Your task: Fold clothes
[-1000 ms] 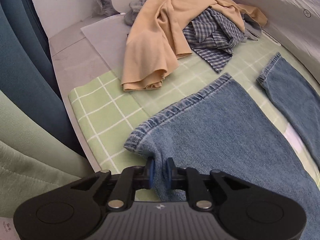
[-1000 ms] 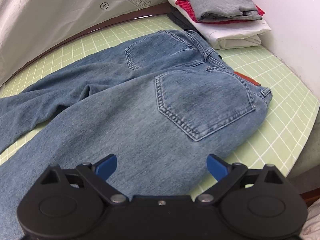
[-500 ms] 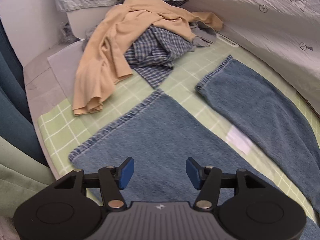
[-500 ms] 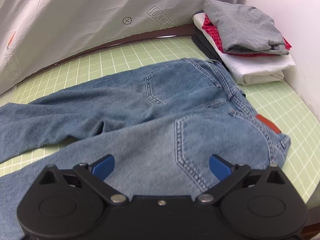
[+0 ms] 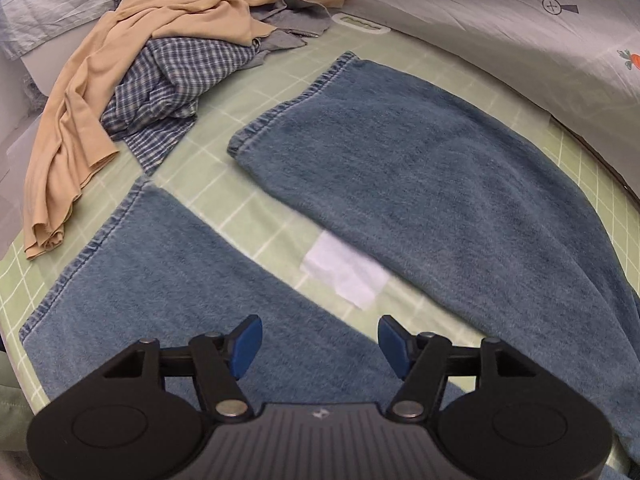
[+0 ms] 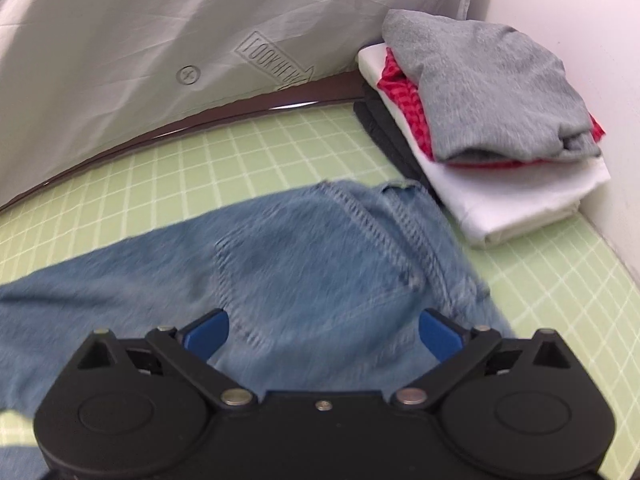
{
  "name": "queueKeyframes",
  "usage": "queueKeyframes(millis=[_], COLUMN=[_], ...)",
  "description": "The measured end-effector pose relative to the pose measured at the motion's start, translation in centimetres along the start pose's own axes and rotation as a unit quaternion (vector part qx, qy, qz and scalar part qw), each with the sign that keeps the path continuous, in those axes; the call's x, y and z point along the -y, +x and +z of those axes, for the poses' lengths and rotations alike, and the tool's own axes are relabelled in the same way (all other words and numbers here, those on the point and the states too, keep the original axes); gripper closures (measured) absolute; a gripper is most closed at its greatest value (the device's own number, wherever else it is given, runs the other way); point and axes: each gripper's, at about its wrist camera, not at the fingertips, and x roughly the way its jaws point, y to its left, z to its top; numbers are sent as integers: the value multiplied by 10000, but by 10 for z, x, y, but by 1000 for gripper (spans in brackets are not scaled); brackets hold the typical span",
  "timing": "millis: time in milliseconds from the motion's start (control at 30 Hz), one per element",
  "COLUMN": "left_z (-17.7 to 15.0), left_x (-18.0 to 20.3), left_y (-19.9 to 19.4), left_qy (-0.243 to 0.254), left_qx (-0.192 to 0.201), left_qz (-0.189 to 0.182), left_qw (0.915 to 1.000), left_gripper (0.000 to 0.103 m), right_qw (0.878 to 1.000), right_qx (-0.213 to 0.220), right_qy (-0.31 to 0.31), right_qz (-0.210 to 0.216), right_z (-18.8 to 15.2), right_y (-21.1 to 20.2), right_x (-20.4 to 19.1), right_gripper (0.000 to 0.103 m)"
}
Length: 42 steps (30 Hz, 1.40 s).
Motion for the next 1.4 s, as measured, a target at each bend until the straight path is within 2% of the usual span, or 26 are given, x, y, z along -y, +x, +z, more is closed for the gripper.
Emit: queueKeyframes(millis=[100, 267, 400, 533, 700, 800, 833, 867, 900, 1000, 1100, 1200, 1267, 1400], left_z=[16, 39, 47, 52, 54, 55, 55, 54, 54, 53, 53, 53, 52, 50], left_x=[17, 34, 49, 64, 75, 74, 73, 71, 69, 60, 49, 36, 30, 32], left_y=[10, 24, 37, 50, 57, 59, 59, 59, 60, 62, 66, 69, 71, 71], left_qy=[163, 261, 509, 701, 865, 910, 913, 879, 823, 660, 396, 10, -164, -170], left_qx=[34, 46, 44, 8, 84, 113, 119, 123, 126, 137, 99, -22, -63, -100], left_qz=[176, 516, 705, 734, 848, 890, 898, 881, 861, 793, 609, 356, 239, 276], left_qw=[9997, 9983, 9962, 9948, 9926, 9918, 9917, 9921, 9928, 9946, 9973, 9994, 9996, 9994], left_gripper=[32, 30, 27, 27, 21, 16, 15, 13, 11, 3, 1, 0, 0, 0], right_qw=[9996, 9954, 9916, 9870, 9863, 9850, 9847, 9856, 9863, 9867, 9864, 9933, 9950, 9915], right_qx=[116, 264, -2, -338, -624, -594, -538, -451, -363, -161, 123, 288, 225, 23], right_qy=[-207, -878, -1147, -1340, -1040, -1041, -1090, -1120, -1151, -1240, -1451, -1038, -943, -1296], right_qz=[161, 265, 595, 825, 1117, 1242, 1249, 1187, 1124, 1035, 766, 415, 241, -144], right_z=[27, 64, 79, 81, 81, 80, 81, 83, 86, 94, 106, 126, 133, 129], right_y=[31, 75, 106, 124, 132, 129, 127, 124, 122, 118, 116, 119, 126, 135], right_x=[7, 6, 2, 1, 8, 8, 7, 6, 6, 2, -3, 6, 5, -13], right_gripper=[2, 7, 10, 9, 9, 25, 47, 82, 88, 91, 94, 94, 93, 92])
